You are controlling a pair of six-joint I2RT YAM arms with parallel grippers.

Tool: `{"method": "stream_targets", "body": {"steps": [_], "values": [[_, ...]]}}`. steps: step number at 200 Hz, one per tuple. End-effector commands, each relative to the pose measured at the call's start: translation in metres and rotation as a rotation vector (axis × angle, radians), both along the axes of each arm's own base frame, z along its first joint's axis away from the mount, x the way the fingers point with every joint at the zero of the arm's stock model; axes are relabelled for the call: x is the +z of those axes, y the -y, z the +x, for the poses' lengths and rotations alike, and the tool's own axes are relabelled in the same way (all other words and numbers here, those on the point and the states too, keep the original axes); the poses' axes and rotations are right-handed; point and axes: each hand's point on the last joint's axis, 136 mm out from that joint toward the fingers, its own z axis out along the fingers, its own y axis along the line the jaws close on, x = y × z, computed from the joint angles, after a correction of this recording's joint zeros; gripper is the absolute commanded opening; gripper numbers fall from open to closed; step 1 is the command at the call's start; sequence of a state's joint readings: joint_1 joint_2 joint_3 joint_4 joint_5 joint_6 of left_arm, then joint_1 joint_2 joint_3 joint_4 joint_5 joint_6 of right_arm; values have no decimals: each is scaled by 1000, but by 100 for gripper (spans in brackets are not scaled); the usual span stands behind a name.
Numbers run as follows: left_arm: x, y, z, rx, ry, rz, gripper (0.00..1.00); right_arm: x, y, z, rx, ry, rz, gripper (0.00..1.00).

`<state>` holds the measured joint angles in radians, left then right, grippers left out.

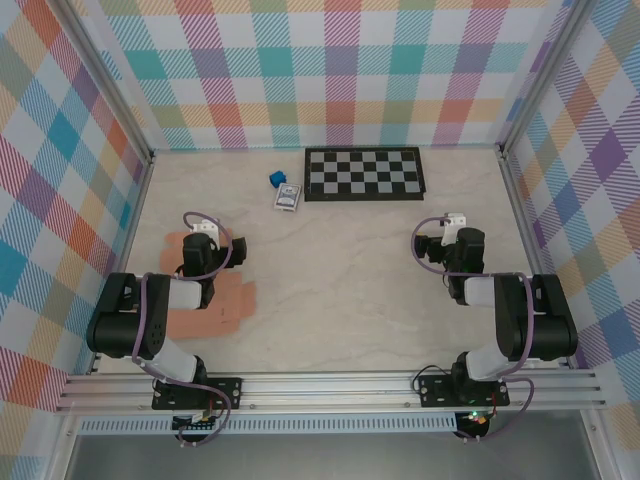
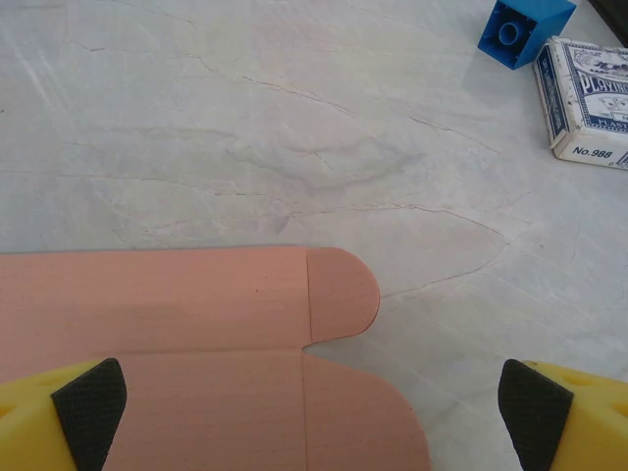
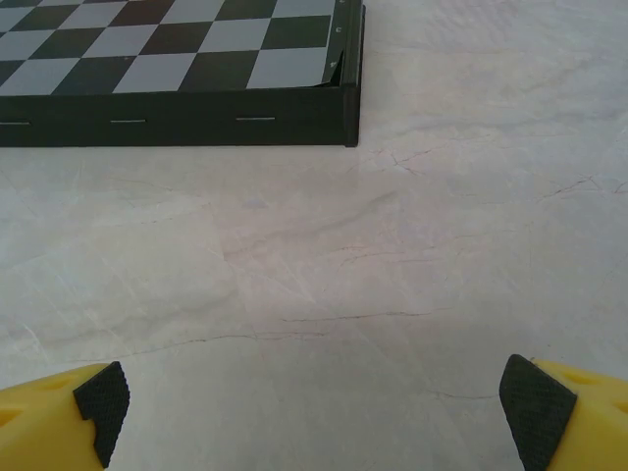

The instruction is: Fold the paper box

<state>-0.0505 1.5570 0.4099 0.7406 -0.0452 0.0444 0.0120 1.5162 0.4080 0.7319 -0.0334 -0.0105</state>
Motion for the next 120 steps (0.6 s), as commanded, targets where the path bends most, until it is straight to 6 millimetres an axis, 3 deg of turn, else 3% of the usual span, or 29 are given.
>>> {"method": "stream_targets", "body": {"steps": [1,120], "values": [[15,3,12,-7,59,-18,100,15,3,11,-16,58,15,100],[15,4,11,-12,59,-25,100,15,3,10,-15,55,18,100]]}}
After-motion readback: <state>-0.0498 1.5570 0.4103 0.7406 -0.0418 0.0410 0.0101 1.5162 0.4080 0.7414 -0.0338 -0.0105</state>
